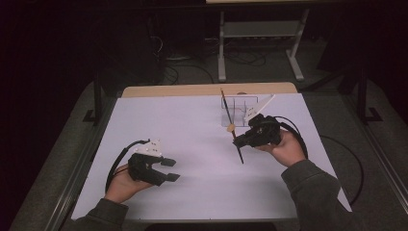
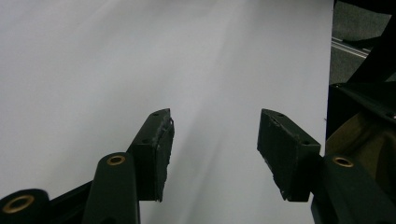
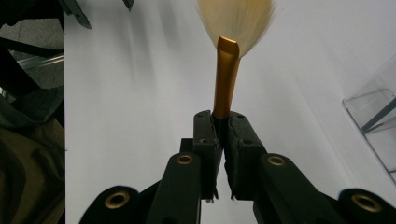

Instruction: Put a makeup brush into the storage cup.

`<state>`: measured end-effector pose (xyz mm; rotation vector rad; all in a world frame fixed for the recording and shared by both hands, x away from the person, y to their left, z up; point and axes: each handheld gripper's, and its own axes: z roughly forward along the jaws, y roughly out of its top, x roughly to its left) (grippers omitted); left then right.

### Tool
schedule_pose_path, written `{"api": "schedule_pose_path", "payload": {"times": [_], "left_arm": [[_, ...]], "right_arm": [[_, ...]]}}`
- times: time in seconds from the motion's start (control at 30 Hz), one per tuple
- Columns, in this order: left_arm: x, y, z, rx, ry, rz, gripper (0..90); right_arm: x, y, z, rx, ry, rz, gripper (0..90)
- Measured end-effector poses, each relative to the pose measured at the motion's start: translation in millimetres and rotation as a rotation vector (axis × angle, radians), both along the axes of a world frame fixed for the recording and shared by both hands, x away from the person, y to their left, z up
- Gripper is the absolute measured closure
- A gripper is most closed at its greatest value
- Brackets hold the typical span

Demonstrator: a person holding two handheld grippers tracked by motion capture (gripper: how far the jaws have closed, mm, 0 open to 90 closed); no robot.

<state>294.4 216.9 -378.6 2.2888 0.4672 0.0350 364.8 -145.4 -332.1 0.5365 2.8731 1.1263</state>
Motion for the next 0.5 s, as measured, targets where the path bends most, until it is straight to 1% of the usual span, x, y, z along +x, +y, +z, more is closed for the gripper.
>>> {"api": "schedule_pose_path", "payload": {"times": [0.1, 0.17, 0.2, 0.27, 0.43, 0.5], "left_arm": [[-0.1, 0.6, -1.4, -0.006, 0.003, 0.012, 42.5], [0.2, 1.7, -1.4, -0.001, -0.003, 0.015, 41.8], [0.2, 2.3, -1.3, -0.001, -0.005, 0.016, 41.3], [-0.2, 3.1, -1.0, -0.006, -0.010, 0.015, 40.6], [0.1, 5.0, -0.4, 0.000, -0.022, 0.021, 39.2], [0.6, 6.0, -1.5, -0.002, -0.018, 0.021, 39.0]], "right_arm": [[3.1, -2.2, 0.8, 0.004, -0.003, 0.003, 82.9], [4.2, -2.9, 1.7, 0.006, 0.000, -0.006, 82.9], [4.4, -3.1, 2.4, 0.007, 0.008, -0.010, 82.9], [6.2, -3.8, 2.6, 0.006, 0.001, -0.006, 82.9], [9.7, -5.6, 4.5, 0.004, 0.007, -0.011, 82.9], [11.7, -6.6, 6.0, 0.003, 0.004, -0.013, 82.9]]}}
